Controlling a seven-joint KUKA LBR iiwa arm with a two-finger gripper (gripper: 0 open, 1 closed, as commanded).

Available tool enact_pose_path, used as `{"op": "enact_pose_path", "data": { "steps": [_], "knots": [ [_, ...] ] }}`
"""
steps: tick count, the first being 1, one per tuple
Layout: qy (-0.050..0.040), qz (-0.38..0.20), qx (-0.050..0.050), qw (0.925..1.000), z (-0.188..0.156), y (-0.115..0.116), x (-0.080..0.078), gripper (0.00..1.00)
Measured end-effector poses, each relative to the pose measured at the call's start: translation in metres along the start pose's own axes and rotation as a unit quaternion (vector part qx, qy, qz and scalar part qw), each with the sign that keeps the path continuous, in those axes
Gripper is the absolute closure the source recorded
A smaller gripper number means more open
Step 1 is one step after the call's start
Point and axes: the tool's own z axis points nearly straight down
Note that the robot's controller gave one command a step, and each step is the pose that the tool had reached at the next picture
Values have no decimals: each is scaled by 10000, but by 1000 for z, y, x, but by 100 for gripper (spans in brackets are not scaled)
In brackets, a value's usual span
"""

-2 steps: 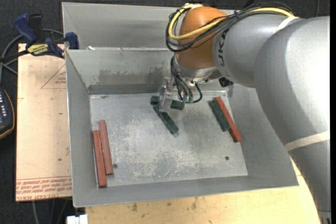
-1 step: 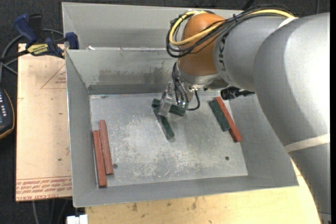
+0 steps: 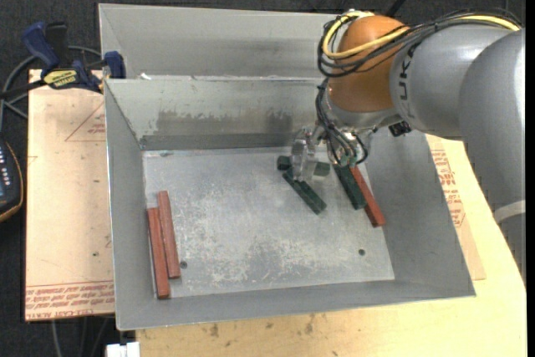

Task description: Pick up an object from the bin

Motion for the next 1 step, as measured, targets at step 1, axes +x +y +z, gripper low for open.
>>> {"op": "enact_pose_path", "data": {
  "steps": [1],
  "knots": [
    [80, -10, 27, 10000, 8, -2, 5, 0]
  ]
}}
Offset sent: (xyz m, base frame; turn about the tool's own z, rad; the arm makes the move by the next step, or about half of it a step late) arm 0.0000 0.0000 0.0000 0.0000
